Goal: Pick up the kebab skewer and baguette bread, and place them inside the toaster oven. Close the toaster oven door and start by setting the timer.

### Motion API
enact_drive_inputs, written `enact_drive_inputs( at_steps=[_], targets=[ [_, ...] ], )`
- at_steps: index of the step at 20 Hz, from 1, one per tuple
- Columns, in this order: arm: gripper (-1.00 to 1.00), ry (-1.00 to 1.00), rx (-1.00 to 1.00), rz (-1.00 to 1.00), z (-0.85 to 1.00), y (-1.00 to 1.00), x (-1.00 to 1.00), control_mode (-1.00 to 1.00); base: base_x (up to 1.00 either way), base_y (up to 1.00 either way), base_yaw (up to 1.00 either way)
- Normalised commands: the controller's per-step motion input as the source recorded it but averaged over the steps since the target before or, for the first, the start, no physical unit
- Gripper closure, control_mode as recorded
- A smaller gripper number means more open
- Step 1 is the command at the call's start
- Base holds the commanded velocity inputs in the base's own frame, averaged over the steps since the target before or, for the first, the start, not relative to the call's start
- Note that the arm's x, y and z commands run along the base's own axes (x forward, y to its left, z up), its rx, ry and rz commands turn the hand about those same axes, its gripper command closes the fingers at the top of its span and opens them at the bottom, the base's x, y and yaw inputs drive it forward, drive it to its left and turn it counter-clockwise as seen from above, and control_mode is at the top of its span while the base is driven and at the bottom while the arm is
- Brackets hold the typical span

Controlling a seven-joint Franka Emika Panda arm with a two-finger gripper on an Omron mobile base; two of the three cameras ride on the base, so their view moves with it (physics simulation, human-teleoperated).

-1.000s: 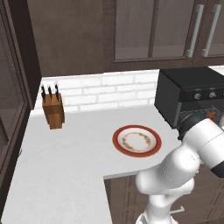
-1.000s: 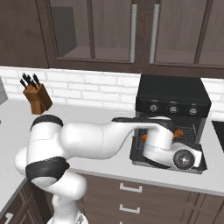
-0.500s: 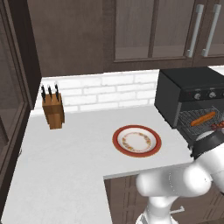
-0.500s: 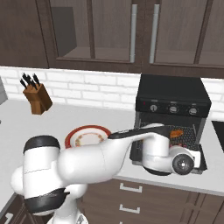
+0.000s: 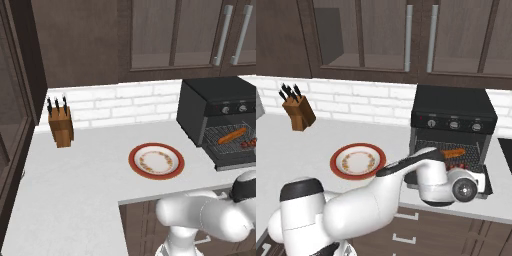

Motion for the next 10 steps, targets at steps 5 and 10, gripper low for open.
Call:
enact_drive_inputs(
  at_steps=[5, 10],
  targets=[
    [-1.0, 0.0, -0.02, 0.0, 0.0, 0.3, -0.23, -1.0, 0.0, 0.0, 0.0],
    [-1.0, 0.0, 0.0, 0.0, 0.0, 0.32, -0.26, -1.0, 0.0, 0.0, 0.0]
  ],
)
